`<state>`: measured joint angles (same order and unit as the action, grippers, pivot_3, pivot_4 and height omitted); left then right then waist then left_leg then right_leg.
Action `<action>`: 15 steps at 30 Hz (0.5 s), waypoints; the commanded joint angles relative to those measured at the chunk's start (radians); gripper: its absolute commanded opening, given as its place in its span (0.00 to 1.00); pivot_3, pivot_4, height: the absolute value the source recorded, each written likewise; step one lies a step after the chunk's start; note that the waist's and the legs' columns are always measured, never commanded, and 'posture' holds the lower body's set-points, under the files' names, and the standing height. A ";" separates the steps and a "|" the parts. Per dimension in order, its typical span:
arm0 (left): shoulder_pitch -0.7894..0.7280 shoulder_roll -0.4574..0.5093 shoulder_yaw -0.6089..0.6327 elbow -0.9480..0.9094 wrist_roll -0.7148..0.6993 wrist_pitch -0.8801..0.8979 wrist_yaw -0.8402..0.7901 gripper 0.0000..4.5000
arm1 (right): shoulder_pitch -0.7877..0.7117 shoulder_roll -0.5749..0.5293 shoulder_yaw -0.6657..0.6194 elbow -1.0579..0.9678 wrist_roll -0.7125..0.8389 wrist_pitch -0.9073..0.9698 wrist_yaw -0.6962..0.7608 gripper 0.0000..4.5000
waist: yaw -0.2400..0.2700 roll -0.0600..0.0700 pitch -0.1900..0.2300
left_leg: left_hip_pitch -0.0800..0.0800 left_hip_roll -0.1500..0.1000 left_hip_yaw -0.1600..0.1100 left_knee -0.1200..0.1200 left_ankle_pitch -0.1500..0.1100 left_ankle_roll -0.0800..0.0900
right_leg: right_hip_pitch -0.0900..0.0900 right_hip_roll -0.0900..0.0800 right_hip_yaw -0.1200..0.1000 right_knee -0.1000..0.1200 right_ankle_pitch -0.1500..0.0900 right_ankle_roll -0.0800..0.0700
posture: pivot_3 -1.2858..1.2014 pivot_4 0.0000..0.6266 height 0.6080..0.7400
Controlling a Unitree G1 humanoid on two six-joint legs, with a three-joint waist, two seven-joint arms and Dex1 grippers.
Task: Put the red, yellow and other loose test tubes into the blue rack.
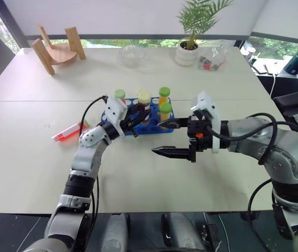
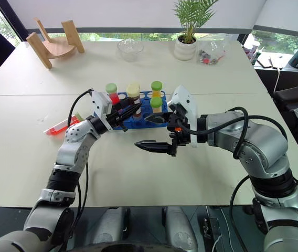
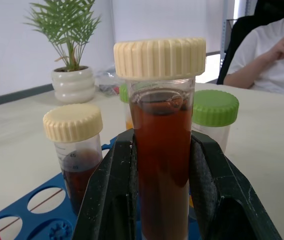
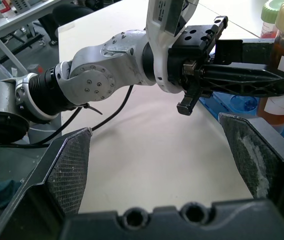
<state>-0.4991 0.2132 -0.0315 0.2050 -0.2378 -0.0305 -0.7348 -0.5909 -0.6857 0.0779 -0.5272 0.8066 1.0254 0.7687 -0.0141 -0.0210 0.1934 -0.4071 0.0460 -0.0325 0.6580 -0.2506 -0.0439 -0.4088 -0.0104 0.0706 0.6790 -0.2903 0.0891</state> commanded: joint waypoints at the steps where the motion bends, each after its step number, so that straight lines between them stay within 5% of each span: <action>1: -0.001 0.008 -0.014 0.056 0.055 -0.030 0.039 0.19 | -0.005 0.010 -0.004 -0.026 0.005 -0.015 -0.007 1.00 | 0.000 0.000 0.000 | 0.000 0.000 0.000 0.000 0.000 0.000 | 0.000 0.000 0.000 0.000 0.000 0.000 | 0.52 0.24 1.00; 15: 0.023 0.015 -0.035 0.003 0.013 0.024 -0.009 0.19 | 0.006 0.038 -0.001 -0.031 0.003 -0.018 -0.036 1.00 | 0.000 0.000 0.000 | 0.000 0.000 0.000 -0.009 0.000 0.000 | 0.000 0.000 0.000 -0.009 0.000 0.000 | 0.52 0.24 1.00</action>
<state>-0.5047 0.2168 -0.0408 0.2088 -0.2306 -0.0430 -0.7290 -0.5839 -0.6529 0.0828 -0.5272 0.8067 1.0254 0.7359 -0.0142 -0.0208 0.1933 -0.4070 0.0461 -0.0324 0.6489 -0.2505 -0.0440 -0.4085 -0.0105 0.0705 0.6694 -0.2900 0.0892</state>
